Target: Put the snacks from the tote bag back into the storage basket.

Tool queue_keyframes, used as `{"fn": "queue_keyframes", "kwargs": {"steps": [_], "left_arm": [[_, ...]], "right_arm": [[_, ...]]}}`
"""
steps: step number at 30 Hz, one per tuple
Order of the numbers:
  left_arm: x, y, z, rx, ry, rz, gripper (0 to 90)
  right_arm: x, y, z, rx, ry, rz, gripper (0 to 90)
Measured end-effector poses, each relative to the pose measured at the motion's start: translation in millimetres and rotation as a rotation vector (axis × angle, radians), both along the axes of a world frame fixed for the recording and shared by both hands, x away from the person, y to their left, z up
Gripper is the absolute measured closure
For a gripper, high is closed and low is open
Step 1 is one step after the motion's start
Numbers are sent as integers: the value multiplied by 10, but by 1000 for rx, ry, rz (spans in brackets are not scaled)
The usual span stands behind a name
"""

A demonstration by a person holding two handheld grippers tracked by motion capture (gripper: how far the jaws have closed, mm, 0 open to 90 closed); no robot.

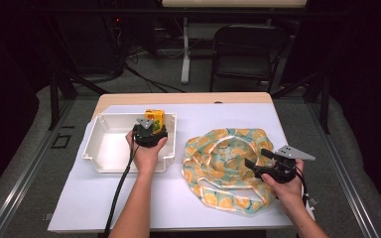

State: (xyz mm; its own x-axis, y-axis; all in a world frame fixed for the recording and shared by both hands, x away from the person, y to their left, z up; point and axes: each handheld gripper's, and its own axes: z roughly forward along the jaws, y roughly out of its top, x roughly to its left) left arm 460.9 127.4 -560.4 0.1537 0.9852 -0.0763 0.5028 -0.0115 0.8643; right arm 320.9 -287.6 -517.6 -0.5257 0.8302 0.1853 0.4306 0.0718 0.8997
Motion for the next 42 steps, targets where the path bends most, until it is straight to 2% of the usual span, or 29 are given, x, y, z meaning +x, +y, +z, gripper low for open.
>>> {"fn": "queue_keyframes", "kwargs": {"steps": [6, 11, 14, 18, 19, 21, 23, 27, 29, 31, 33, 37, 40, 42], "left_arm": [[-3, 15, 15, -22, 36, 0, 271], [-8, 58, 38, -45, 108, -17, 246], [-21, 67, 46, -33, 121, -32, 246], [-65, 52, 54, 15, 151, -60, 240], [-79, 53, 58, 22, 153, -61, 230], [-105, 84, 82, 2, 143, -73, 238], [-136, 112, 113, 6, 152, -86, 240], [-239, 188, 181, -17, 133, -114, 240], [-290, 217, 206, -19, 127, -123, 245], [-328, 227, 224, -7, 139, -128, 248], [-366, 221, 200, -1, 125, -131, 247], [-430, 287, 156, -45, 125, -151, 253], [-495, 338, 134, -40, 119, -171, 257], [-548, 373, 128, -35, 109, -170, 332]], "right_arm": [[5, 2, -13, -9, 7, -2, 164], [9, 10, -23, -11, 9, -6, 165], [11, 18, -29, -15, 11, -1, 165], [7, 33, -31, -16, 7, -1, 165], [8, 34, -33, -17, 8, -1, 165], [12, 34, -38, -17, 10, 1, 165], [13, 38, -41, -19, 10, 0, 165], [10, 41, -36, -19, 8, -1, 165], [12, 45, -40, -18, 8, -3, 165], [14, 44, -40, -22, 9, 0, 165], [14, 46, -38, -25, 8, 2, 165], [13, 52, -41, -25, 7, 2, 164], [19, 48, -49, -24, 9, -1, 164], [23, 49, -53, -21, 11, -1, 164]]}}
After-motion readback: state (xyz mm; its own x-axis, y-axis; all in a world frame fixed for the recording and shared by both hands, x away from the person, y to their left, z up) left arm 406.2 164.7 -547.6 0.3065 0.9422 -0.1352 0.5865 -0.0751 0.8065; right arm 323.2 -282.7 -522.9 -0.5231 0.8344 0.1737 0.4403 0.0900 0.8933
